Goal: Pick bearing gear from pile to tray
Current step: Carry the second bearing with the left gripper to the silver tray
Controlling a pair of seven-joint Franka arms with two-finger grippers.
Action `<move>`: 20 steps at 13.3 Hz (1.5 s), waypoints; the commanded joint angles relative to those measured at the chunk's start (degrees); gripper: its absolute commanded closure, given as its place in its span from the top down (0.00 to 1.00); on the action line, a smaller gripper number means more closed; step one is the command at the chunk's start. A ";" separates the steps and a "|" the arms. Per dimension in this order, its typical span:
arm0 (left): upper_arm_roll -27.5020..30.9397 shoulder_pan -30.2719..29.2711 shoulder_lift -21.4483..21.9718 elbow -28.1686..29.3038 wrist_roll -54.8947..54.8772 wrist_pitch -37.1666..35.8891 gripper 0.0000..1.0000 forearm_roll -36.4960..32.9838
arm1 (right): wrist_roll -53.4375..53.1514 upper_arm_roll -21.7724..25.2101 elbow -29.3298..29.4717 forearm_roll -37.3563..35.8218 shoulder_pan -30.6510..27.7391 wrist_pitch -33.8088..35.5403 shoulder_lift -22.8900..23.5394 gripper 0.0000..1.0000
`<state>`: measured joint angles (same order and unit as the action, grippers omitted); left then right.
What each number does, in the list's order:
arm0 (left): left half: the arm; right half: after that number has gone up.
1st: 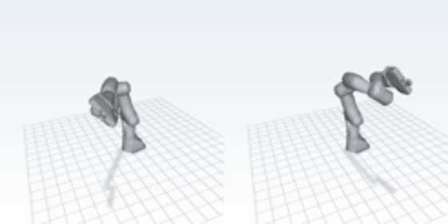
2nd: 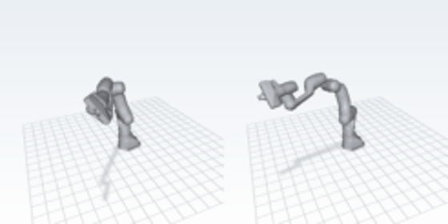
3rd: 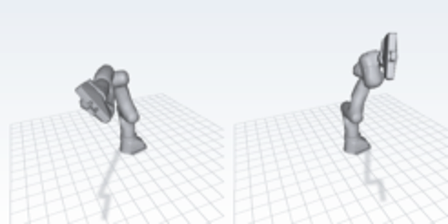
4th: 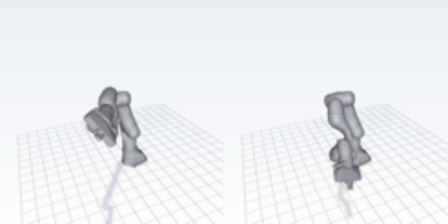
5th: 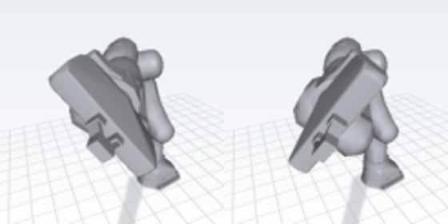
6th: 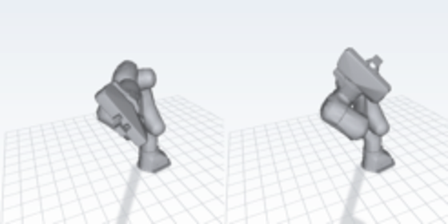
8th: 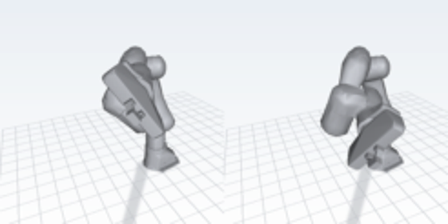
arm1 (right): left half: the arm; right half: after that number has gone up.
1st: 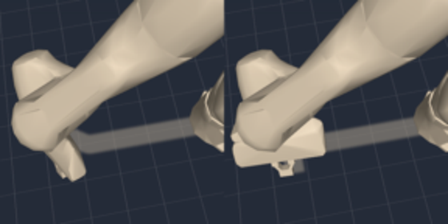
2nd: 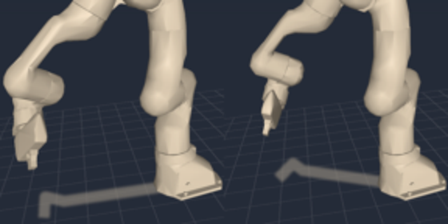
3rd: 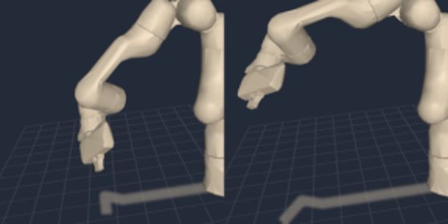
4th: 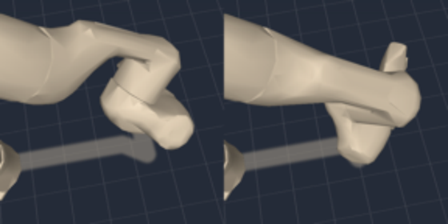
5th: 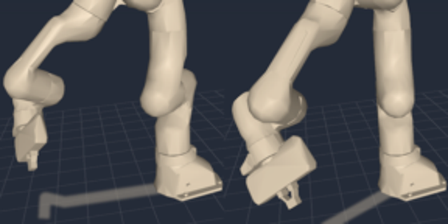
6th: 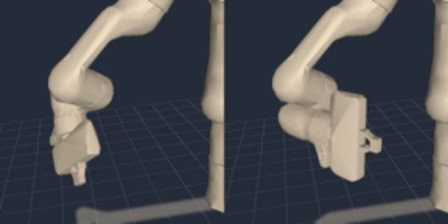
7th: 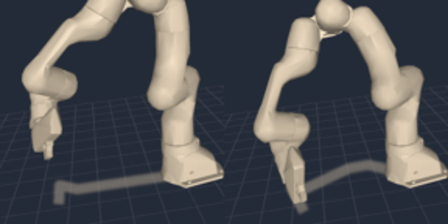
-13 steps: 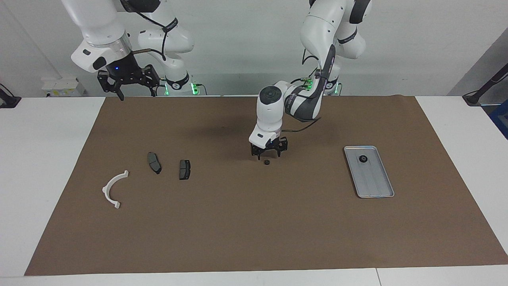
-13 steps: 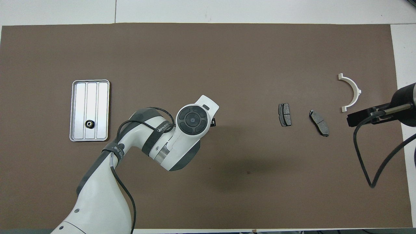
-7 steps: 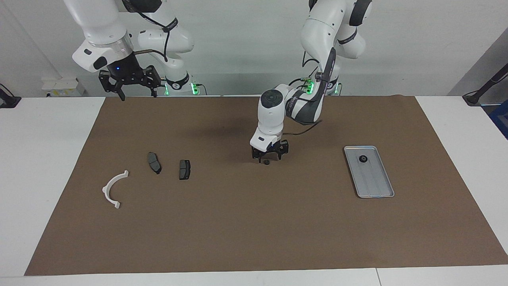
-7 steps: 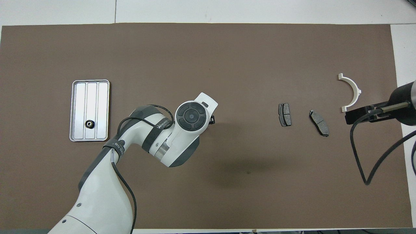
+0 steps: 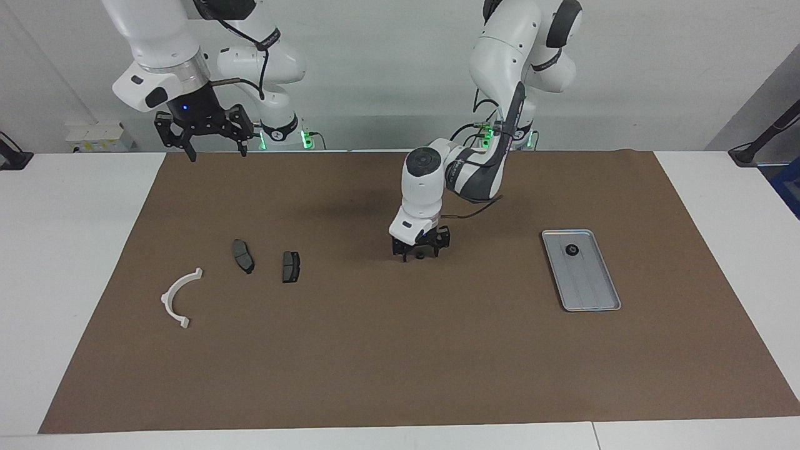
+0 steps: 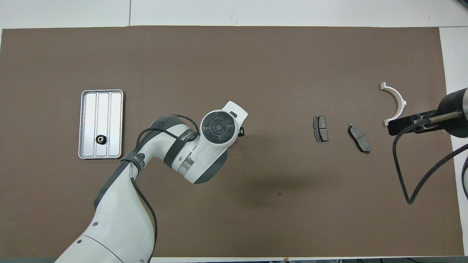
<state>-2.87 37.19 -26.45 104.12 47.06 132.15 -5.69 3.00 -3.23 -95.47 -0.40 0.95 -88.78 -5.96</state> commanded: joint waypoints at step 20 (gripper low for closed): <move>0.32 -16.94 8.76 -4.01 -22.49 -16.03 0.00 3.66 | -3.35 -0.55 -0.95 0.40 -0.34 -1.22 -0.80 1.00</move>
<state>-2.07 26.67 -23.48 98.67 33.46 120.72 -3.78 0.54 -3.32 -95.46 -0.38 1.04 -88.88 -5.90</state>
